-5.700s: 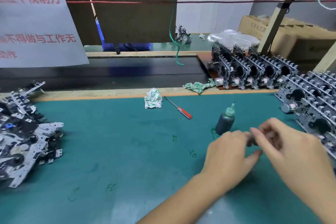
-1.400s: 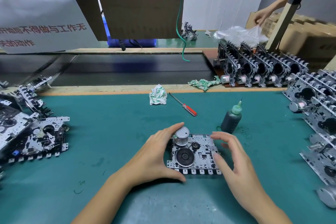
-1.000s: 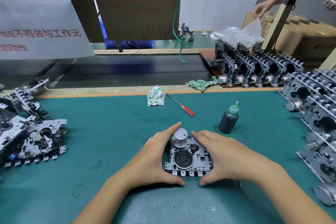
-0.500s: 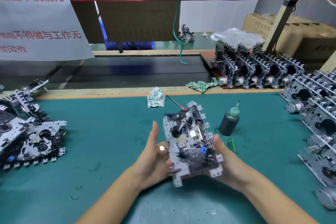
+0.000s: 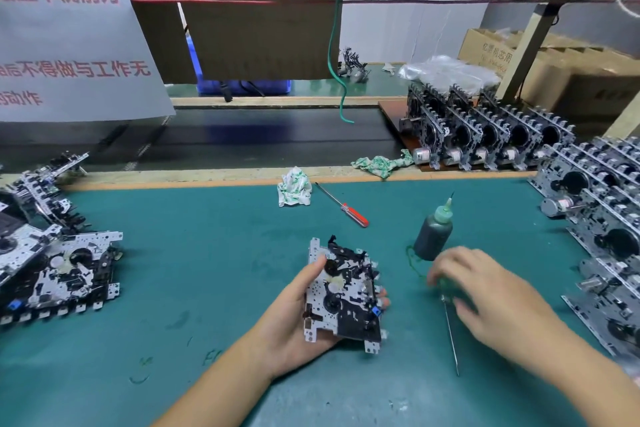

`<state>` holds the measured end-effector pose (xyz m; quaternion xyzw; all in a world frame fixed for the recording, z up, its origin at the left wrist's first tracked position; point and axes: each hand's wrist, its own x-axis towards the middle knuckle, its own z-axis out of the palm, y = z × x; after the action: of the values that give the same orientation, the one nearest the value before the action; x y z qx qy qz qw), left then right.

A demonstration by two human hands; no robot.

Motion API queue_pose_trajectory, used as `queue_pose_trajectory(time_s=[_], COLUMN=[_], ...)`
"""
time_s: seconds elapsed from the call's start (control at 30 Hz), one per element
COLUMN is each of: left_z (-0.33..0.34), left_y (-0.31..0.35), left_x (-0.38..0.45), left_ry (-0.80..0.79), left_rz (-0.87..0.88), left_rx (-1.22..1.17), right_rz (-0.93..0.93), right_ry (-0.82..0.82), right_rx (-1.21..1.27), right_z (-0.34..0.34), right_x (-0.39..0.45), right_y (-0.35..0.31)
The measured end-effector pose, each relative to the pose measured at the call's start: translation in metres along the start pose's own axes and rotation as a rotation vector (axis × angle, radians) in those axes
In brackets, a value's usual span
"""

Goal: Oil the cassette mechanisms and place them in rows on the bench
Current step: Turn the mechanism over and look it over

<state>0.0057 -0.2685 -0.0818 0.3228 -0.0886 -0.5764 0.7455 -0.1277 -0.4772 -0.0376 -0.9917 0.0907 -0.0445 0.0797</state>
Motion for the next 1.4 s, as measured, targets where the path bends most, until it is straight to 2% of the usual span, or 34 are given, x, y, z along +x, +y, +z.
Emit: queue_pose_trajectory(time_s=[0.1,0.23,0.33,0.37,0.5,0.6,0.7,0.8,1.4], left_z=[0.000,-0.002,-0.002,-0.003,-0.005,-0.007,-0.011,-0.014,-0.010], left_y=[0.001,0.000,0.001,0.001,0.000,0.000,-0.002,-0.004,-0.005], left_x=[-0.001,0.001,0.002,0.003,0.003,0.003,0.005,0.008,0.011], left_ry=[-0.002,0.009,0.012,0.016,0.051,0.081,0.104,0.120,0.159], left_rz=[-0.048,-0.057,-0.051,-0.053,-0.047,-0.044,-0.045,-0.056,-0.047], left_rx=[-0.050,-0.150,-0.160,-0.157,-0.146,-0.133,-0.119,-0.102,-0.024], right_rz=[-0.208,-0.279,-0.316,-0.306,-0.065,0.117,0.175,0.173,0.187], right_ry=[-0.198,-0.153,-0.183,-0.199,-0.232,-0.316,-0.471,-0.542,-0.592], right_rx=[0.016,0.003,0.028,0.140,0.906,1.177,1.210,1.217,1.141], right_z=[0.010,0.021,0.020,0.017,0.011,0.015,0.017,0.021,0.027], right_x=[-0.011,-0.010,0.001,0.005,0.014,0.022,0.028,0.030,0.024], right_y=[0.002,-0.001,0.005,0.004,-0.006,-0.017,-0.029,-0.037,-0.043])
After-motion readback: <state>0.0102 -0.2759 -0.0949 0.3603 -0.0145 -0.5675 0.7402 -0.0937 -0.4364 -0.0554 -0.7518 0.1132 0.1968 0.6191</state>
